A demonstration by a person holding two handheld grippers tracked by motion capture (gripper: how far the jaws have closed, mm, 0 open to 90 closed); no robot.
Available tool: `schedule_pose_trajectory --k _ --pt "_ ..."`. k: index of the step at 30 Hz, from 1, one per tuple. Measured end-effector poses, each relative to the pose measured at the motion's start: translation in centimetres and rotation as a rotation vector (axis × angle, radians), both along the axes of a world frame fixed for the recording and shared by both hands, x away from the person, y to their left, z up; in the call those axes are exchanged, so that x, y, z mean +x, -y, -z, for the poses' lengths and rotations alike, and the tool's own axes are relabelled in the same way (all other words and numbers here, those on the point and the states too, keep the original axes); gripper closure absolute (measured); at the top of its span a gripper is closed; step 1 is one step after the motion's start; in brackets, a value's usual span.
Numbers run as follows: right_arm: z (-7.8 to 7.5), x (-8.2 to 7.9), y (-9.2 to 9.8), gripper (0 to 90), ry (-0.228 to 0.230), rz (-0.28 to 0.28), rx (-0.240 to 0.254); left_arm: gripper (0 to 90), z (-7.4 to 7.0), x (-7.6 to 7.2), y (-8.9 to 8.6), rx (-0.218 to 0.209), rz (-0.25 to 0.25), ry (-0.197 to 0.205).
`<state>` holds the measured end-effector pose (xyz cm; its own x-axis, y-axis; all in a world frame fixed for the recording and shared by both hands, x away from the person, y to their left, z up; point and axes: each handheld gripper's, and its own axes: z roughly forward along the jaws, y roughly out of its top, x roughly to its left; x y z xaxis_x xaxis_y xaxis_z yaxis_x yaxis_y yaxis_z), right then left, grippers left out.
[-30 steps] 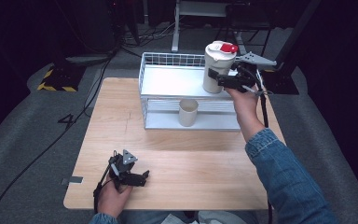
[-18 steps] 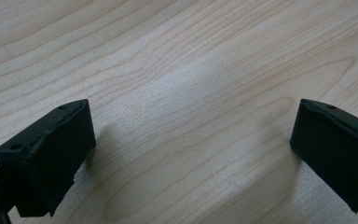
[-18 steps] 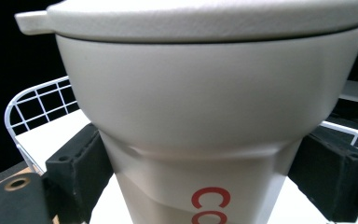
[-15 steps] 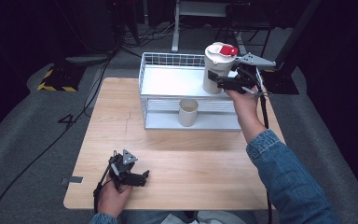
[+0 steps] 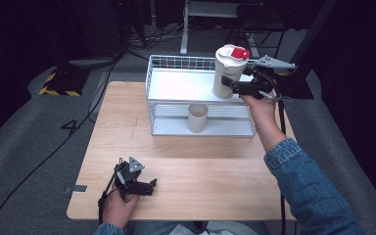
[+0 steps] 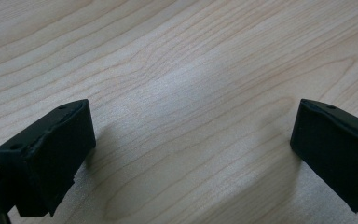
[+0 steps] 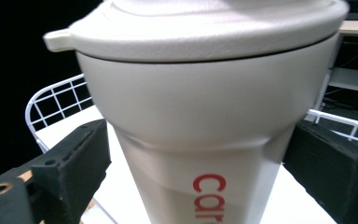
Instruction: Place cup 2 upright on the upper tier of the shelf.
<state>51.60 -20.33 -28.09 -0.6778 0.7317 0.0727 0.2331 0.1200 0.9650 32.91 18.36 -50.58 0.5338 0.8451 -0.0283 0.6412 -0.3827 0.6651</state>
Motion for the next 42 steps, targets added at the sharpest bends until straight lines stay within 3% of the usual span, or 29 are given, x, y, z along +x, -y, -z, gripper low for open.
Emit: schedule_pose_trajectory --k 9,16,22,42 --pt "-1.3 -2.2 0.8 8.4 0.032 -0.019 -0.049 0.3 0.0 0.0 0.0 0.000 0.000 0.000" --pt "-1.8 -4.1 2.0 8.6 0.032 -0.048 -0.054 0.3 0.0 0.0 0.0 0.000 0.000 0.000" --pt "-1.5 -5.4 3.0 8.7 0.005 -0.065 -0.052 0.3 0.0 0.0 0.0 0.000 0.000 0.000" --pt "0.8 -9.7 8.0 8.9 -0.043 -0.067 -0.136 0.2 0.0 0.1 0.1 -0.004 0.002 -0.002"
